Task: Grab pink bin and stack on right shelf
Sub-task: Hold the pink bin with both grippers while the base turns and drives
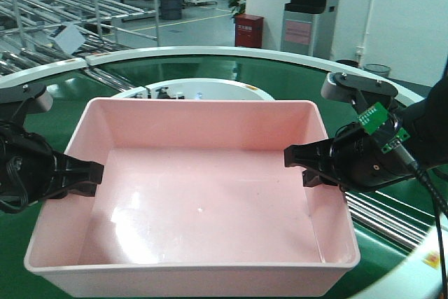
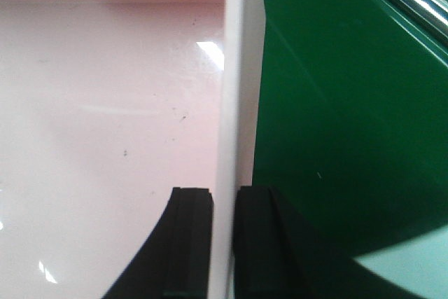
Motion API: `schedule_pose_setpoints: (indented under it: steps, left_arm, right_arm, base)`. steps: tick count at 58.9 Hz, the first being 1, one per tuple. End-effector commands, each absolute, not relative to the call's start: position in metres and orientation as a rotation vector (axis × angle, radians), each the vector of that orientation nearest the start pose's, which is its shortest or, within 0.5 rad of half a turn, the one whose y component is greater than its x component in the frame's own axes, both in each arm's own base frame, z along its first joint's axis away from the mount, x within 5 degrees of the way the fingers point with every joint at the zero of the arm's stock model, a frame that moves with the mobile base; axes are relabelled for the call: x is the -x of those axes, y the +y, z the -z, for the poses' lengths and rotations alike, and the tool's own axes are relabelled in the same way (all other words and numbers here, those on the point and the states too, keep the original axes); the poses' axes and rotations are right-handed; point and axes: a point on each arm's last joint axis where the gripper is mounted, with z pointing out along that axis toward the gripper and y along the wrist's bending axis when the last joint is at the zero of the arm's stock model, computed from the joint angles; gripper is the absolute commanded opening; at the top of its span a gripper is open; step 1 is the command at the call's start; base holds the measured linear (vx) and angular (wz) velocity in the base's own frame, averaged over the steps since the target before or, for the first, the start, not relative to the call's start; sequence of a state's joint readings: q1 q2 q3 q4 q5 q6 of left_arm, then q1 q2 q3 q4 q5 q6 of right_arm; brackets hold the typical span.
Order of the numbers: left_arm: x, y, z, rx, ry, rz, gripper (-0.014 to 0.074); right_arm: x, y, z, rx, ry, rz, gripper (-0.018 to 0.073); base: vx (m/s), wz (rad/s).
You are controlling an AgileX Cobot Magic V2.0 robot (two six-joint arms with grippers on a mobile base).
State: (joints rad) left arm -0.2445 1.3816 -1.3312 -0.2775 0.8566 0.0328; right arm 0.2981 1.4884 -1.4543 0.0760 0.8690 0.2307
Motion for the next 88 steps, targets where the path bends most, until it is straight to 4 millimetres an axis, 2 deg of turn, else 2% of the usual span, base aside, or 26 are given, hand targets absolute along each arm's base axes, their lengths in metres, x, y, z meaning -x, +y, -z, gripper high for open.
schedule_pose_setpoints:
  steps: [1, 22, 51, 88]
  left_arm:
    - [-0.2747, -0.0881, -0.4012, -0.213, 2.255, 0.452, -0.0005]
    - [-0.2746, -0.0881, -0.4012, -0.214, 2.256, 0.452, -0.0005]
    - [-0.2746, -0.0881, -0.4012, -0.214, 2.256, 0.452, -0.0005]
    - [-0.2746, -0.0881, -0.4012, -0.214, 2.256, 0.452, -0.0005]
  right_arm:
    - [-0.3077, 0.0947, -0.4073, 0.058, 2.241, -0.340, -0.0009]
    - [-0.3077, 0.0947, -0.4073, 0.058, 2.241, -0.340, -0.0009]
    - [-0.3077, 0.0947, -0.4073, 0.058, 2.241, -0.340, -0.0009]
    - [-0.3076, 0.0949, -0.4073, 0.057, 2.241, -0.344, -0.0009]
  base:
    - [-0.25, -0.26]
    - [-0.20, -0.48]
    - [-0.11, -0.88]
    - [0.15, -0.69]
